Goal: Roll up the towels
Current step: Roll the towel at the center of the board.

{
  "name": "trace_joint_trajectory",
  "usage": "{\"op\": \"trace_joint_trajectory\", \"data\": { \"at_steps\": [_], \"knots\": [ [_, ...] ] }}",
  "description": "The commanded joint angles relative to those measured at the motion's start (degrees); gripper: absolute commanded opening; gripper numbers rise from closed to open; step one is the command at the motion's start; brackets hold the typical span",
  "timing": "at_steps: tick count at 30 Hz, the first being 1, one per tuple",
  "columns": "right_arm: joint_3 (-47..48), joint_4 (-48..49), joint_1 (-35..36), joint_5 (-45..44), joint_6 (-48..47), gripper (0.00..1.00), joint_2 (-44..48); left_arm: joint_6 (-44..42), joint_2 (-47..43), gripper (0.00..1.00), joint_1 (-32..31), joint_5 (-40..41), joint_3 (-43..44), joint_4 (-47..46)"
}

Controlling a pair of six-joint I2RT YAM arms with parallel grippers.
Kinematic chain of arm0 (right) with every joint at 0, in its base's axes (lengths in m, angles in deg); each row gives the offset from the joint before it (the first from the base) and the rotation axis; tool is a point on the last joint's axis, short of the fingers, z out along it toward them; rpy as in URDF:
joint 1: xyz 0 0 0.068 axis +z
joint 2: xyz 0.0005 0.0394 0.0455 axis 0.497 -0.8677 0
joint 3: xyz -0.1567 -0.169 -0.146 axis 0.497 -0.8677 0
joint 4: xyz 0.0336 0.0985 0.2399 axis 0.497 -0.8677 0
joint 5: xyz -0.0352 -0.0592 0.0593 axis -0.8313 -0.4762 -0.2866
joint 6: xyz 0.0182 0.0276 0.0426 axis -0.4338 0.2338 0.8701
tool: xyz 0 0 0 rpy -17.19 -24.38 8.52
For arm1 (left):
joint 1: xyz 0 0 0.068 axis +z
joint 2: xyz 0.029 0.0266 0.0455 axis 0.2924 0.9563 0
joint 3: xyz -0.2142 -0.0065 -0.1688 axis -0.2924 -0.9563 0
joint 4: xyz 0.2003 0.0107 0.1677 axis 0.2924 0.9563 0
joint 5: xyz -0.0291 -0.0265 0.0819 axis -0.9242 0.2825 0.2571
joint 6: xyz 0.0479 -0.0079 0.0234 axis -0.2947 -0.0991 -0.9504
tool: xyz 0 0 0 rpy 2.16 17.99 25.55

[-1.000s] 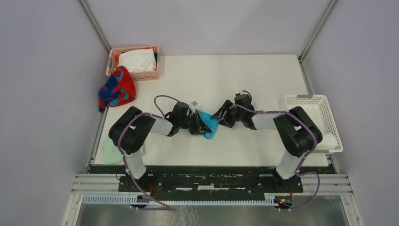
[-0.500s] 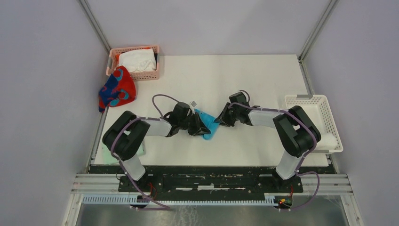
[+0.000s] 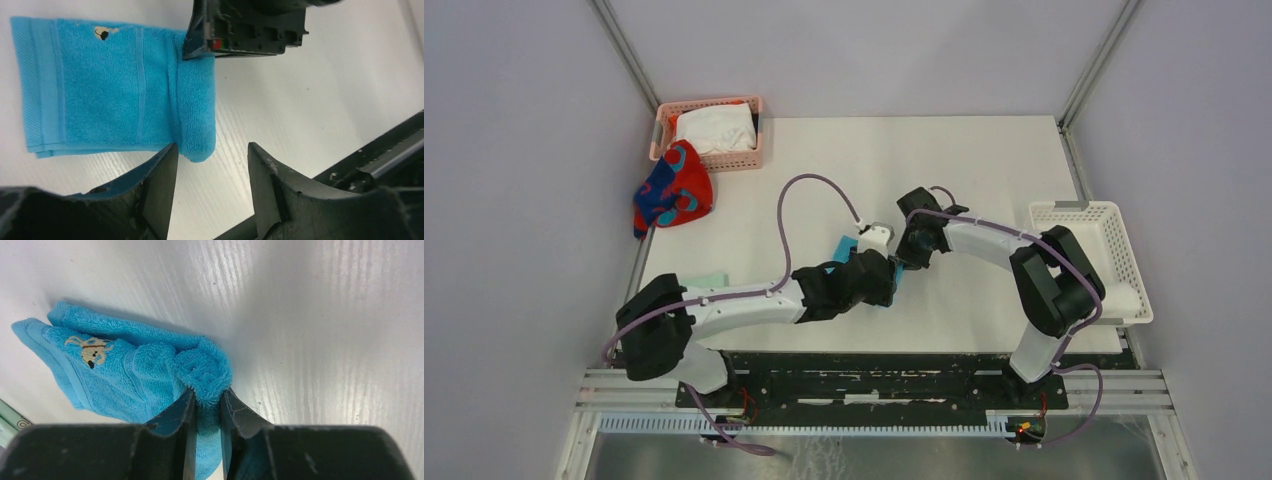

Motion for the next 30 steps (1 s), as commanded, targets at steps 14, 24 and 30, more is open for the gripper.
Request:
{"op": "trace_joint_trajectory", "data": {
  "at_steps": [14, 24, 30],
  "knots": [
    [4.35, -6.39, 0.47, -1.57, 0.91, 0.22, -1.74, -17.19, 21.70, 0.56, -15.36, 33.25, 14.26, 2.14],
    [4.10, -5.36, 0.45, -0.08, 0.99, 0.22, -2.22, -14.95, 30.56, 0.52, -15.24, 33.77, 18.21, 6.66],
    [3.76, -3.72, 0.49, 1.33, 1.00, 0.23, -1.40, -12.99, 31.51, 0.34, -13.91, 31.23, 17.06, 7.45]
  ]
}}
